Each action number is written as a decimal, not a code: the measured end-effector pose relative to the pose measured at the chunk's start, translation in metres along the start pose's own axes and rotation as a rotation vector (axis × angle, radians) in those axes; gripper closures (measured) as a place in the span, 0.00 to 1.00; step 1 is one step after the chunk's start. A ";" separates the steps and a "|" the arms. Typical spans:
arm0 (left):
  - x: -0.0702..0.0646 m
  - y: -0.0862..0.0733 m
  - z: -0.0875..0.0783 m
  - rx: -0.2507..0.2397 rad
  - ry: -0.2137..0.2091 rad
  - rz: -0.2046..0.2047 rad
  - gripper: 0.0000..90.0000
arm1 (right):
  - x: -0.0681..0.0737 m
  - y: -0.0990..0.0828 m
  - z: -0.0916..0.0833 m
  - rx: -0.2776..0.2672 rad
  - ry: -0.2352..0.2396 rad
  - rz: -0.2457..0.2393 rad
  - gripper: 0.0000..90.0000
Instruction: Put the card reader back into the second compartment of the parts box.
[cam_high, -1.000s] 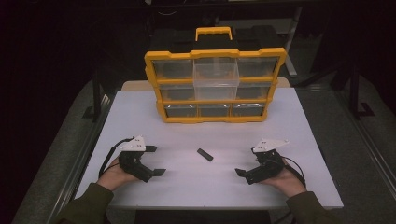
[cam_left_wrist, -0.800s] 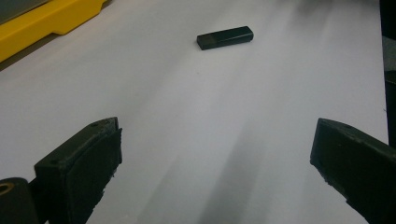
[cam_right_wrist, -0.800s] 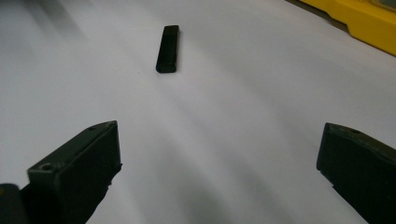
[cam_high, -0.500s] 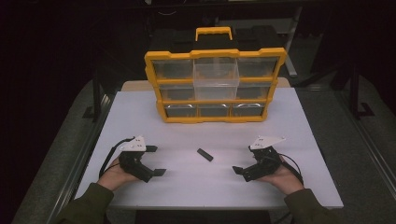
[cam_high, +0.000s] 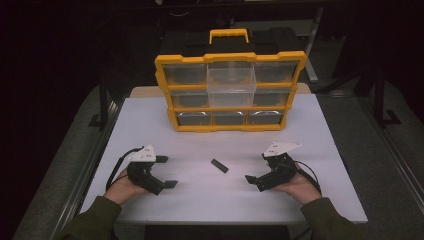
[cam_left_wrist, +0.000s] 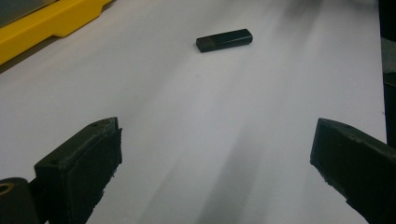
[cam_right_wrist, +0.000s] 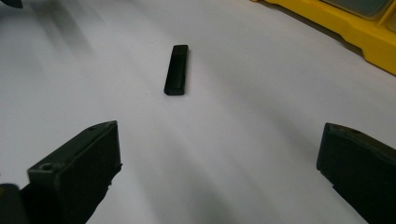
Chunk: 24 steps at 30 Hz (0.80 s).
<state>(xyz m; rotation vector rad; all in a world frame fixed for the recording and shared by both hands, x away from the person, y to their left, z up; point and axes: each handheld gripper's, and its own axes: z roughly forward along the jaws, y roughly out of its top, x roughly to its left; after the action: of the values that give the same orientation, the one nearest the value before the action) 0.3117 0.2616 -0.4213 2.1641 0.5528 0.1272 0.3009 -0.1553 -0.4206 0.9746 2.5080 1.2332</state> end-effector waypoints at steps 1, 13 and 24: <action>0.000 0.000 0.000 -0.001 0.000 0.000 0.02 | 0.000 0.001 0.000 -0.002 0.001 -0.003 0.00; 0.000 0.000 -0.001 -0.007 0.000 -0.006 0.02 | -0.001 0.010 0.004 -0.003 0.009 -0.009 0.00; 0.000 0.000 0.000 -0.007 -0.001 -0.008 0.02 | -0.001 0.017 0.007 0.001 0.019 -0.016 0.00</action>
<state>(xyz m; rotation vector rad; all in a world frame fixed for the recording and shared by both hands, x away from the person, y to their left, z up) 0.3115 0.2618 -0.4210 2.1548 0.5598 0.1236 0.3125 -0.1440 -0.4122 0.9462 2.5260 1.2422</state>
